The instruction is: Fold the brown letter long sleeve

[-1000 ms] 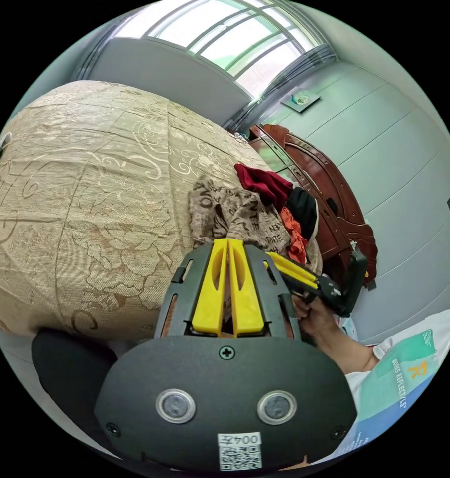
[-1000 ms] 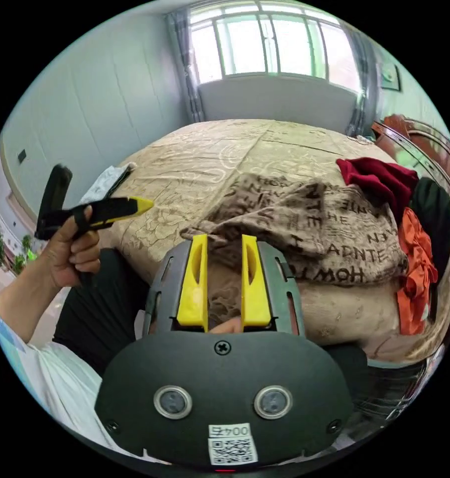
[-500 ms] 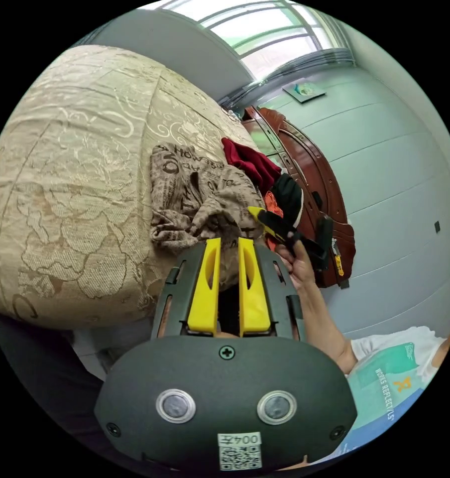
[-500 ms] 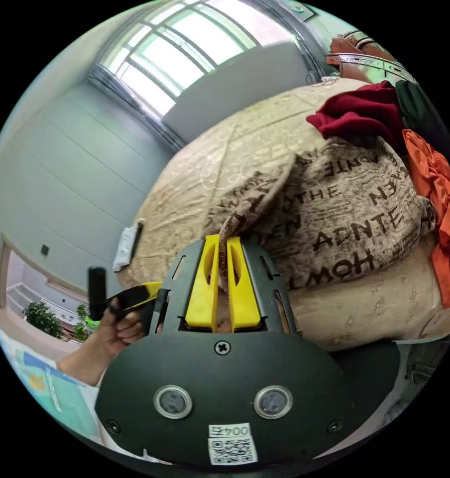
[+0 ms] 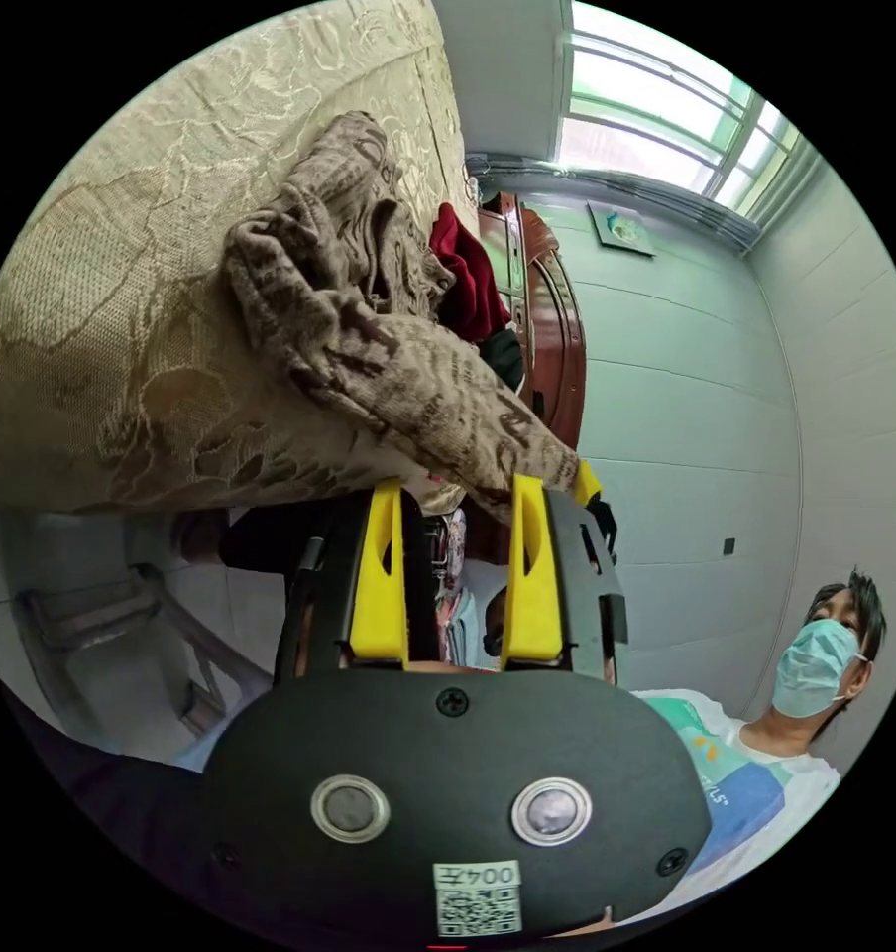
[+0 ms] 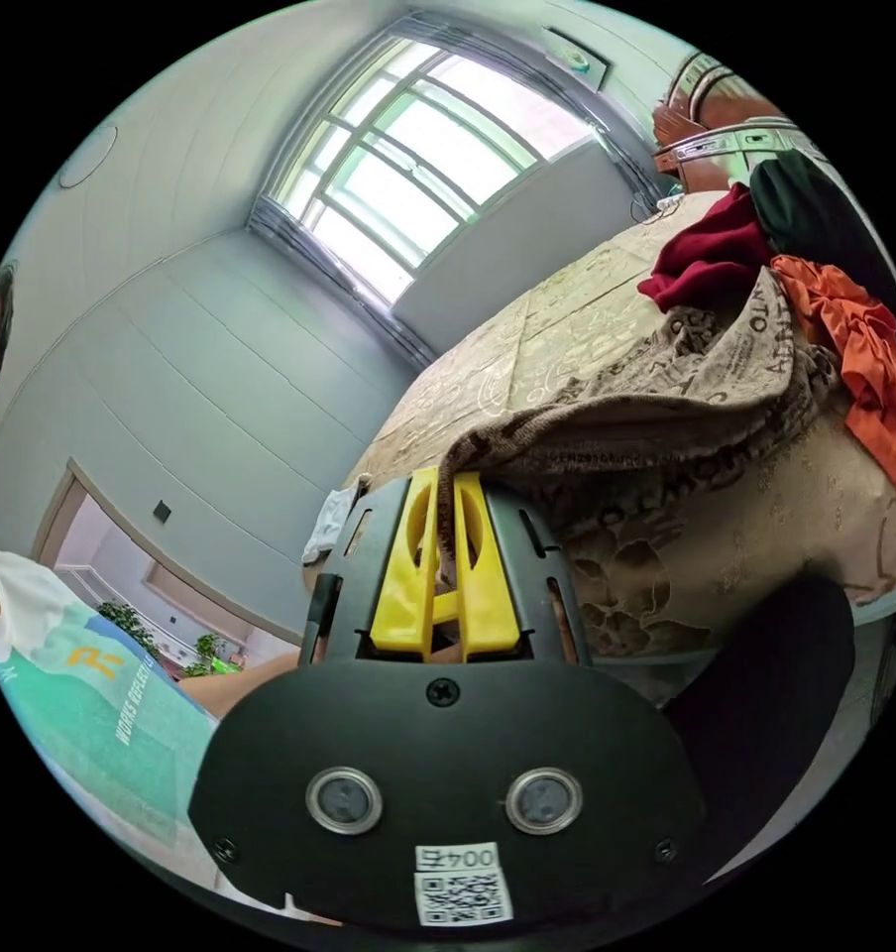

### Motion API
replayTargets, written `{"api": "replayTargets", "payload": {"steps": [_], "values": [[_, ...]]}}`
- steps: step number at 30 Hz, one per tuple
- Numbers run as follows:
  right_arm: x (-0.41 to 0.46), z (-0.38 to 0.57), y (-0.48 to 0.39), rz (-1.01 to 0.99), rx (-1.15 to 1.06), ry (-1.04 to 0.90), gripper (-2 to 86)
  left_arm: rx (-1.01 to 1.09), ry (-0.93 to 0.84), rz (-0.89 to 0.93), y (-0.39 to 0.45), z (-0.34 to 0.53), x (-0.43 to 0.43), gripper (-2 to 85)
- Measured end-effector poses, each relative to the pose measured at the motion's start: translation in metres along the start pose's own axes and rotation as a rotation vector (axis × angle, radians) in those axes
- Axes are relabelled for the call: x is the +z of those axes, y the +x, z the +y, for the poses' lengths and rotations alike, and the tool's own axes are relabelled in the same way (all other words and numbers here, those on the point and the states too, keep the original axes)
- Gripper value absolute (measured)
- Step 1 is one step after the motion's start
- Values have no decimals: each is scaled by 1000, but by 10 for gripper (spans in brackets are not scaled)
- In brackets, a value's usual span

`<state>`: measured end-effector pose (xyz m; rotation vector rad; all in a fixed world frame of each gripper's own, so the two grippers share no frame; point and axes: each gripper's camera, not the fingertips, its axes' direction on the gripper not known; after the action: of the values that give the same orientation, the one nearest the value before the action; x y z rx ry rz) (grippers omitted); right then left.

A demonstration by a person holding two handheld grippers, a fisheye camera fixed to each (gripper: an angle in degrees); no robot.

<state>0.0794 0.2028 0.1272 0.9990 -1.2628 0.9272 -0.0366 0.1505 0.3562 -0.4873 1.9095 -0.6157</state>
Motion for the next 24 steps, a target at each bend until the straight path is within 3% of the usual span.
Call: {"api": "replayTargets", "payload": {"steps": [5, 9, 12, 15, 18, 22, 24], "values": [[15, -5, 4, -32, 3, -55, 38, -24, -17, 154, 10, -8, 5, 188], [21, -17, 5, 32, -44, -87, 38, -83, 54, 367, 13, -4, 3, 161], [25, -26, -1, 51, -123, -122, 43, 32, 43, 306, 37, -13, -10, 61], [9, -37, 3, 53, -145, -63, 94, 154, 94, 243, 73, -21, -34, 53], [-17, -60, 56, 38, -14, 5, 165, 233, 139, 318, 102, -21, -67, 53], [-43, -92, 198, -148, 422, 81, 212, 306, 103, 317, 130, -8, -101, 52], [-40, -102, 239, -179, 535, 98, 218, 316, 107, 373, 136, 7, -119, 52]]}}
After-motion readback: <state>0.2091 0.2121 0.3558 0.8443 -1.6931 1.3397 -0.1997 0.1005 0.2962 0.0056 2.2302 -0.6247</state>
